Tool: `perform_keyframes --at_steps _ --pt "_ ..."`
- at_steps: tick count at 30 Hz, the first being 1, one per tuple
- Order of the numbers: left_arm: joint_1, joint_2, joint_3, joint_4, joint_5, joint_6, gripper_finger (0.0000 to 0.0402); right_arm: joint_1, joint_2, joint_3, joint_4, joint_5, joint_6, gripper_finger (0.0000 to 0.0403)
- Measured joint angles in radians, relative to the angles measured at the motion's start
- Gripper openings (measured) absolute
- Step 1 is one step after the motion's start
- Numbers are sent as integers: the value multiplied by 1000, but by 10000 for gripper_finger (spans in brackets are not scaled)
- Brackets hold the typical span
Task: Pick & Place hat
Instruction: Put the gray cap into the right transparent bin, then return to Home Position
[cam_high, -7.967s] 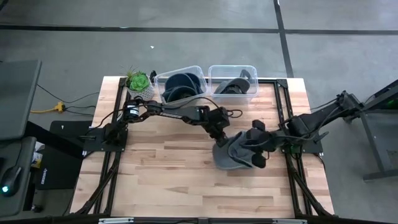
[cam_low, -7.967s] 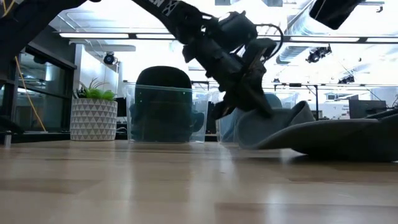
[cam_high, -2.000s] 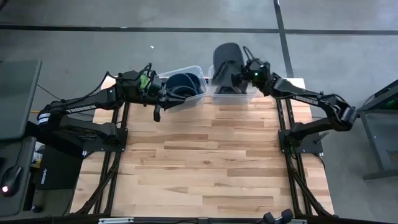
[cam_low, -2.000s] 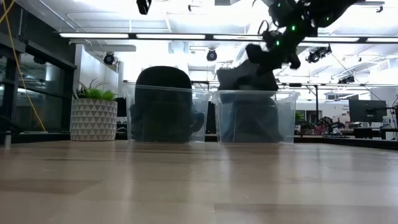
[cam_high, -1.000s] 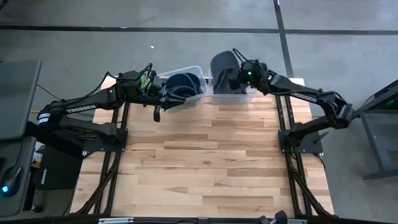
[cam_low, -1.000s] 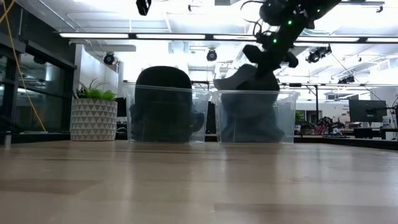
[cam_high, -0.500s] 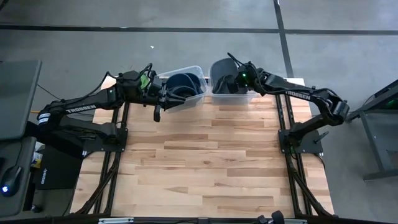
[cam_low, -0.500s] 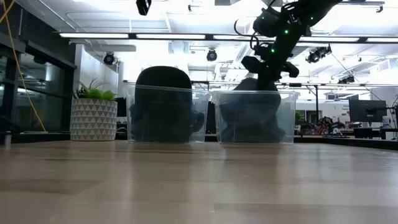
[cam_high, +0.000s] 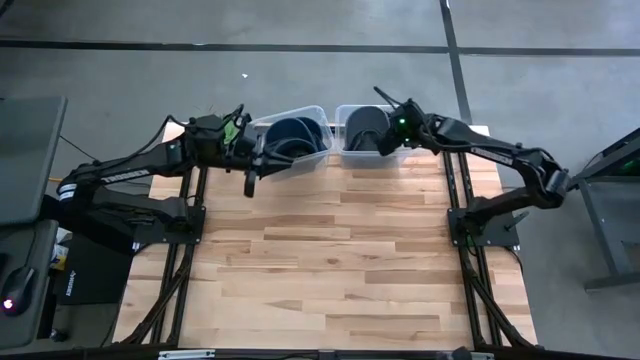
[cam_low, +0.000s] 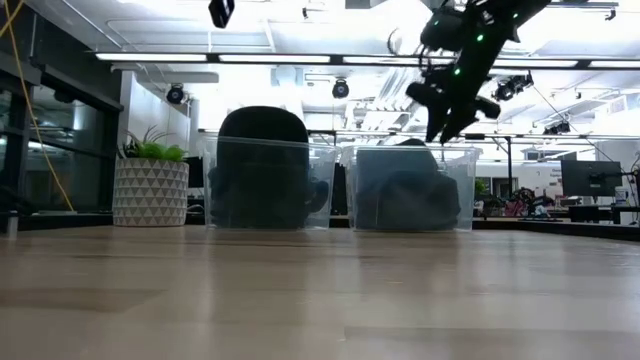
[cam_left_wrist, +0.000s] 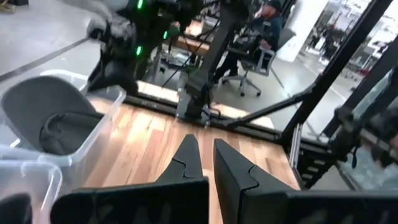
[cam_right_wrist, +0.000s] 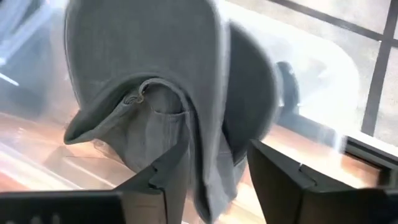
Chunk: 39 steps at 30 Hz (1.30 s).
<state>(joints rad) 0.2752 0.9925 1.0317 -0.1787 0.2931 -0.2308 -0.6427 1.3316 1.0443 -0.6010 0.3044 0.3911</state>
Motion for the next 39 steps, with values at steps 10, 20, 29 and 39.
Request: perform_keyframes --at_steps 10,20,29,39 --pt "0 -93 -5 -159 -91 43 0 -38 -219 0 -5 -163 -18 163" --pt "0 -384 -333 -25 -204 -94 0 40 -431 0 -2 -249 -83 125" --pt "0 -649 -659 222 -275 -271 0 185 -567 -165 204 -235 -70 102" --pt "0 -754 -876 426 -311 -387 0 255 -770 -554 666 -226 87 86"
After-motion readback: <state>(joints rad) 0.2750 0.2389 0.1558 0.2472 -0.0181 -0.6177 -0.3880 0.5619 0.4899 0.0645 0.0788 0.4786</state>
